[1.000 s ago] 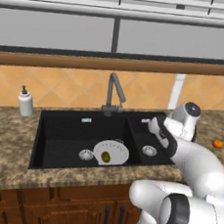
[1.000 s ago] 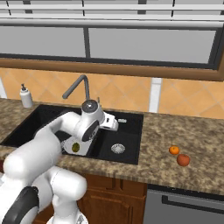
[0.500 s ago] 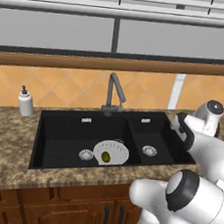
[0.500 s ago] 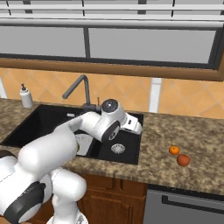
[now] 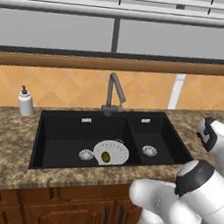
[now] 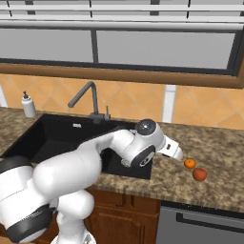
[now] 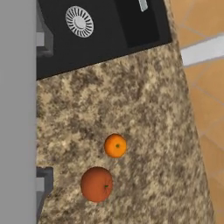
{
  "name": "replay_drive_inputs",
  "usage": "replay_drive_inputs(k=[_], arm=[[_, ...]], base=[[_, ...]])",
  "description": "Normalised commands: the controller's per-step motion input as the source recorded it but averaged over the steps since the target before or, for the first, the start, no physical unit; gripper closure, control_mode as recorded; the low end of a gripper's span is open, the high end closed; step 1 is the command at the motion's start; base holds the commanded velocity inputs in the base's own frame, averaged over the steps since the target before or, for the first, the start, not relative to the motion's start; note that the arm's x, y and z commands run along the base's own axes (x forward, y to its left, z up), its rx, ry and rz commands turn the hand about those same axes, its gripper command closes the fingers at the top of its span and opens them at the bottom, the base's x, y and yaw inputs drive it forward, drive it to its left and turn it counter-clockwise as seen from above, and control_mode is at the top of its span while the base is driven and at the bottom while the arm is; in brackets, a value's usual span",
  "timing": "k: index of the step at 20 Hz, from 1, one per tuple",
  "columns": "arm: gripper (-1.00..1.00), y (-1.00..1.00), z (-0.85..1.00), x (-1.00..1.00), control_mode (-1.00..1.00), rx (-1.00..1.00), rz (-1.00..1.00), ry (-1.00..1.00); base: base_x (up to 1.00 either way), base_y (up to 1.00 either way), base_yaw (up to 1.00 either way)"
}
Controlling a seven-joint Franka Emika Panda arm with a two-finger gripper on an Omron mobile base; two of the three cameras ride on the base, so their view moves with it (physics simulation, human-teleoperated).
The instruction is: Put the colander in the sink, put the tangerine, orange, kiwi in the colander, and turn on the sink faucet and pour water over the colander.
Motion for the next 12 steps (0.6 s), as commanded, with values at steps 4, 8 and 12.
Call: replay_drive_inputs(k=[4,8,12], arm=[[-1.0,-0.9,0.0,-0.54,-1.0,0.0,-0.1,0.0],[-1.0,-0.64,0.0,-0.31,-1.0,0.0,-0.08,0.0],[-1.0,-0.24,-0.01,-0.08,-1.0,0.0,-0.01,0.04]], base=[[0.0,0.0,0.0],[0.0,0.0,0.0],[0.0,0.0,0.0]])
